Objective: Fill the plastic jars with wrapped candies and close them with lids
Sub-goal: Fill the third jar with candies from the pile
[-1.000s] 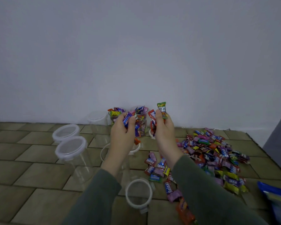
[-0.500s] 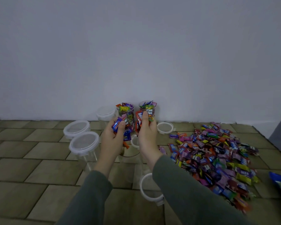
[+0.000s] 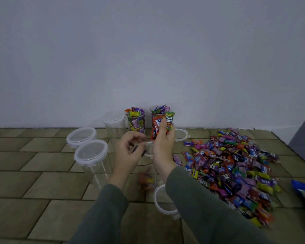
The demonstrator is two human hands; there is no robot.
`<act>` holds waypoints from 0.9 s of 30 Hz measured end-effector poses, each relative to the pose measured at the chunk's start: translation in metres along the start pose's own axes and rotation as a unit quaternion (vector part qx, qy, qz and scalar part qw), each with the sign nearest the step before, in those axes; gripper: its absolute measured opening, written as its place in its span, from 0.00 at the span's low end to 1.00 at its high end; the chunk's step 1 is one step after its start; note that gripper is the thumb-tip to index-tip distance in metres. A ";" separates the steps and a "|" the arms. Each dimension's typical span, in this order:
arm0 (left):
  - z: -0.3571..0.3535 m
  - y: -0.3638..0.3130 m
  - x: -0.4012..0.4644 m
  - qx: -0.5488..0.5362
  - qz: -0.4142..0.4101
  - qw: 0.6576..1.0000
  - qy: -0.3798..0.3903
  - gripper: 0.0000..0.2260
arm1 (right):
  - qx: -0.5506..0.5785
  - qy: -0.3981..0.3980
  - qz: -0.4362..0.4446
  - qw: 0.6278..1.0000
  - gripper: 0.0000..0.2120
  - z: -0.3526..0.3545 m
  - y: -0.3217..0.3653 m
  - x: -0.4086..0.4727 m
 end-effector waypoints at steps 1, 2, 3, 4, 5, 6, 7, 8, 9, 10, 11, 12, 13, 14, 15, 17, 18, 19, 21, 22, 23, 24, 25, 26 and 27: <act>0.001 0.002 0.000 -0.008 -0.007 1.000 0.001 0.09 | -0.003 0.005 0.003 1.000 0.17 0.000 0.001 -0.001; 0.002 0.002 -0.002 -0.016 -0.014 1.000 -0.001 0.10 | -0.004 0.008 0.004 1.000 0.16 0.000 0.001 -0.001; 0.002 0.004 -0.004 -0.027 -0.012 1.000 -0.011 0.11 | -0.004 0.010 0.006 1.000 0.16 -0.001 0.002 -0.002; 0.003 0.007 -0.006 -0.045 0.004 0.999 -0.026 0.13 | -0.006 0.009 0.008 1.000 0.16 -0.001 0.003 -0.002; 0.003 0.012 -0.008 -0.071 0.032 0.996 -0.047 0.15 | -0.009 0.007 0.008 1.000 0.16 -0.001 0.003 -0.002; 0.003 0.020 -0.011 -0.100 0.070 0.990 -0.067 0.18 | -0.011 0.006 0.006 1.000 0.17 -0.002 0.003 -0.002; 0.001 0.029 -0.012 -0.125 0.115 0.982 -0.083 0.21 | -0.017 0.008 0.005 1.000 0.17 -0.002 0.002 -0.002; -0.003 0.038 -0.015 -0.143 0.169 0.971 -0.087 0.22 | -0.027 0.013 0.005 1.000 0.16 -0.003 0.002 -0.001; -0.008 0.047 -0.018 -0.159 0.226 0.958 -0.080 0.23 | -0.040 0.021 0.005 0.999 0.15 -0.003 0.002 0.000; -0.015 0.055 -0.023 -0.169 0.277 0.944 -0.062 0.24 | -0.054 0.033 0.002 0.998 0.13 -0.003 0.002 0.001; -0.023 0.061 -0.028 -0.177 0.315 0.932 -0.041 0.26 | -0.069 0.046 -0.001 0.997 0.12 -0.002 0.002 0.002; -0.030 0.064 -0.033 -0.181 0.340 0.922 -0.026 0.28 | -0.083 0.057 -0.004 0.995 0.11 -0.001 0.004 0.004; -0.035 0.068 -0.037 -0.187 0.353 0.916 -0.022 0.30 | -0.092 0.068 -0.010 0.993 0.10 0.000 0.005 0.006; -0.039 0.072 -0.040 -0.199 0.361 0.911 -0.026 0.31 | -0.096 0.076 -0.017 0.992 0.10 0.002 0.006 0.008; -0.043 0.075 -0.042 -0.214 0.365 0.906 -0.033 0.31 | -0.092 0.083 -0.030 0.992 0.11 0.004 0.008 0.010; -0.048 0.075 -0.043 -0.221 0.362 0.904 -0.047 0.28 | -0.074 0.093 -0.059 0.991 0.11 0.008 0.010 0.010; -0.050 0.075 -0.043 -0.222 0.362 0.904 -0.051 0.27 | -0.064 0.095 -0.069 0.991 0.10 0.010 0.011 0.010; -0.051 0.077 -0.043 -0.229 0.366 0.900 -0.057 0.26 | -0.052 0.098 -0.078 0.991 0.10 0.012 0.011 0.009; -0.053 0.079 -0.044 -0.246 0.374 0.892 -0.066 0.25 | -0.023 0.102 -0.090 0.990 0.11 0.013 0.013 0.008; -0.054 0.079 -0.045 -0.255 0.380 0.887 -0.070 0.24 | -0.012 0.105 -0.090 0.990 0.11 0.012 0.015 0.006; -0.054 0.080 -0.045 -0.261 0.385 0.882 -0.079 0.22 | -0.011 0.111 -0.084 0.990 0.10 0.012 0.016 0.006; -0.054 0.080 -0.045 -0.268 0.386 0.878 -0.087 0.22 | -0.018 0.119 -0.077 0.990 0.09 0.012 0.018 0.005; -0.054 0.079 -0.044 -0.275 0.390 0.874 -0.093 0.21 | -0.024 0.128 -0.068 0.989 0.07 0.012 0.020 0.003; -0.054 0.078 -0.044 -0.278 0.392 0.872 -0.093 0.22 | -0.028 0.137 -0.059 0.988 0.06 0.012 0.021 0.003; -0.054 0.079 -0.044 -0.275 0.387 0.876 -0.089 0.22 | -0.028 0.145 -0.047 0.988 0.06 0.012 0.022 0.003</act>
Point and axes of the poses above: each hand's wrist, its own x-axis towards the middle knuckle, its own z-axis out of the back of the hand, y = z × x, the point moved 7 cm from there along x, towards the middle knuckle, and after that the axes turned 13 degrees about -y, right-handed, at the moved point
